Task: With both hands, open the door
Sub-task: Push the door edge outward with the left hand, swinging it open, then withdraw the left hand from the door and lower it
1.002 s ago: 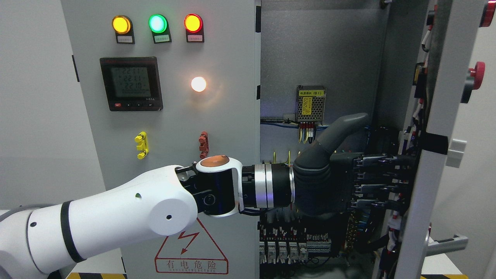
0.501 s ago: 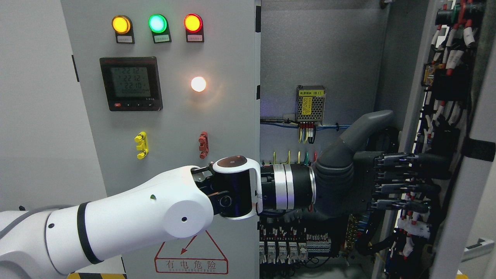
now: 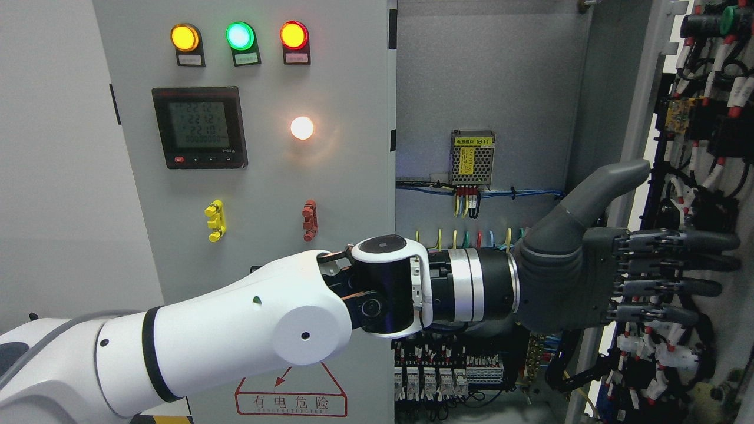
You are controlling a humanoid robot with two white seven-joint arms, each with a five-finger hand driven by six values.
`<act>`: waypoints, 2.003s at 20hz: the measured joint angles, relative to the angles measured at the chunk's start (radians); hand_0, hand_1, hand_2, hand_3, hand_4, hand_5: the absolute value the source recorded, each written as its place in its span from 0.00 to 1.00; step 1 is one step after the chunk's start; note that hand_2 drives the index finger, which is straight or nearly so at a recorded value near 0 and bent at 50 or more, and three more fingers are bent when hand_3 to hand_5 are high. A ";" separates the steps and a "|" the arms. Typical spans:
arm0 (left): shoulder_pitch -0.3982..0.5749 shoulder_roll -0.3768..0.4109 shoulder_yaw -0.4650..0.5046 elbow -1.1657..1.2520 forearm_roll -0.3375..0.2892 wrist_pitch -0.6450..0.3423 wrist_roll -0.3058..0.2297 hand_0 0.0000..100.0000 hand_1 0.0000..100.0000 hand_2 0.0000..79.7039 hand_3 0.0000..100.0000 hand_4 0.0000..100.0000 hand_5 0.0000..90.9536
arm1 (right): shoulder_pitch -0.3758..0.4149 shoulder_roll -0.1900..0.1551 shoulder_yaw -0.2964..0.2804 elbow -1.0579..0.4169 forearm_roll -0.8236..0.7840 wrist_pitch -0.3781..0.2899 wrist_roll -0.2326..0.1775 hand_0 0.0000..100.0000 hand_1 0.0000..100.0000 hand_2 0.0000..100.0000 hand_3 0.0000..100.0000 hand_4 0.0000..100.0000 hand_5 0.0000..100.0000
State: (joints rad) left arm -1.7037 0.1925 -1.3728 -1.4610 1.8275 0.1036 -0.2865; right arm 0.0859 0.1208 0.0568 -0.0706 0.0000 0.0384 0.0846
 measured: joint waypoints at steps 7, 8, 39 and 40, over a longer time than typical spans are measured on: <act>0.001 -0.058 0.013 0.001 -0.004 0.002 0.060 0.00 0.00 0.00 0.00 0.00 0.00 | 0.000 0.000 0.000 0.000 0.000 0.000 0.000 0.38 0.00 0.00 0.00 0.00 0.00; 0.001 -0.066 0.014 0.001 -0.008 0.005 0.064 0.00 0.00 0.00 0.00 0.00 0.00 | 0.000 0.000 0.000 0.000 0.000 0.000 0.000 0.38 0.00 0.00 0.00 0.00 0.00; 0.030 -0.191 0.042 0.080 -0.040 0.014 0.107 0.00 0.00 0.00 0.00 0.00 0.00 | 0.000 0.000 0.000 -0.001 0.000 0.000 0.000 0.38 0.00 0.00 0.00 0.00 0.00; 0.035 -0.180 0.048 0.079 -0.039 0.029 0.103 0.00 0.00 0.00 0.00 0.00 0.00 | 0.000 0.000 0.000 -0.001 0.000 0.000 0.000 0.38 0.00 0.00 0.00 0.00 0.00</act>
State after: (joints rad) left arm -1.6689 0.0127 -1.3248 -1.3816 1.7884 0.1321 -0.1834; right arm 0.0859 0.1209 0.0568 -0.0720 0.0000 0.0384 0.0846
